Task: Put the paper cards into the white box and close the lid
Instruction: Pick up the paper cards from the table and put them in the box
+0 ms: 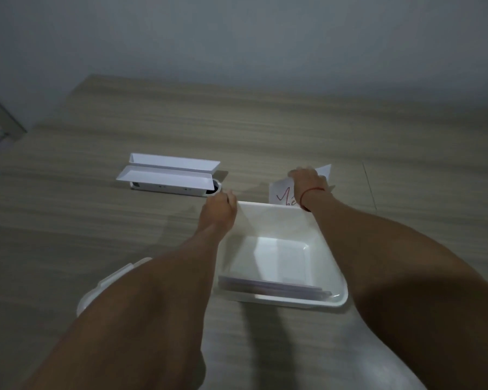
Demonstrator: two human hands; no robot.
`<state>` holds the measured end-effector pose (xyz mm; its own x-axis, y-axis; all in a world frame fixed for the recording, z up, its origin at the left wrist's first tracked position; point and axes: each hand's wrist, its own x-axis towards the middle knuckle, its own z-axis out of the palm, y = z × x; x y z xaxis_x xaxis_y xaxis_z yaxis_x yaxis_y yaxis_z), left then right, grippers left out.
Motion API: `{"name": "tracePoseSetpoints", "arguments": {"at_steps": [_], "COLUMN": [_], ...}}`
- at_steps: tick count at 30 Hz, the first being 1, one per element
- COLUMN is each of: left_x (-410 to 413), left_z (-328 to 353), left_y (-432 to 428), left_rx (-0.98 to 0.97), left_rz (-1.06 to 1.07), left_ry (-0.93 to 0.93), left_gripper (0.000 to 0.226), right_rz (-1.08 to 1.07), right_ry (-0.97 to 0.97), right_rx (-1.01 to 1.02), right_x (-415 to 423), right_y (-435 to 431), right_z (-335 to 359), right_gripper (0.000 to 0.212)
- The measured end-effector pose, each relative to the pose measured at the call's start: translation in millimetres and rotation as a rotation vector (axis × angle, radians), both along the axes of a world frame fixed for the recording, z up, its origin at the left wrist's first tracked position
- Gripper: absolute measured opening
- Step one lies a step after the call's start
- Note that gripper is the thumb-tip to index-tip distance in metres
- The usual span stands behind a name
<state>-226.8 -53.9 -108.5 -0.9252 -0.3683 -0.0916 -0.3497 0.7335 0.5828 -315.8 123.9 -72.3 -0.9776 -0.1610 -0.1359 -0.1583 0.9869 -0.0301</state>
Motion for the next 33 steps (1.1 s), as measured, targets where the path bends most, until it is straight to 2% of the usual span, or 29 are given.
{"name": "tracePoseSetpoints", "arguments": {"at_steps": [4, 8, 12, 17, 22, 28, 33], "left_x": [1, 7, 25, 55, 86, 108, 113], "left_z": [3, 8, 17, 27, 33, 32, 28], "left_y": [1, 4, 11, 18, 27, 28, 34], "left_rx": [0.026, 0.033, 0.046, 0.084, 0.112, 0.147, 0.189], "left_rz": [0.018, 0.04, 0.093, 0.188, 0.243, 0.237, 0.207], "left_ry": [-0.006, -0.022, -0.085, -0.183, -0.161, -0.118, -0.077], "left_gripper": [0.053, 0.059, 0.056, 0.05, 0.044, 0.038, 0.038], "right_rz": [0.058, 0.109, 0.106, 0.117, 0.156, 0.222, 0.183], "right_ry": [0.108, 0.132, 0.174, 0.353, 0.424, 0.33, 0.066], "right_rx": [0.043, -0.065, -0.183, -0.209, -0.227, -0.354, -0.491], "right_x": [2, 12, 28, 50, 77, 106, 127], "right_y": [5, 8, 10, 10, 10, 19, 29], "right_z": [-4, 2, 23, 65, 100, 109, 83], "right_gripper": [0.034, 0.027, 0.033, 0.035, 0.031, 0.032, 0.032]}}
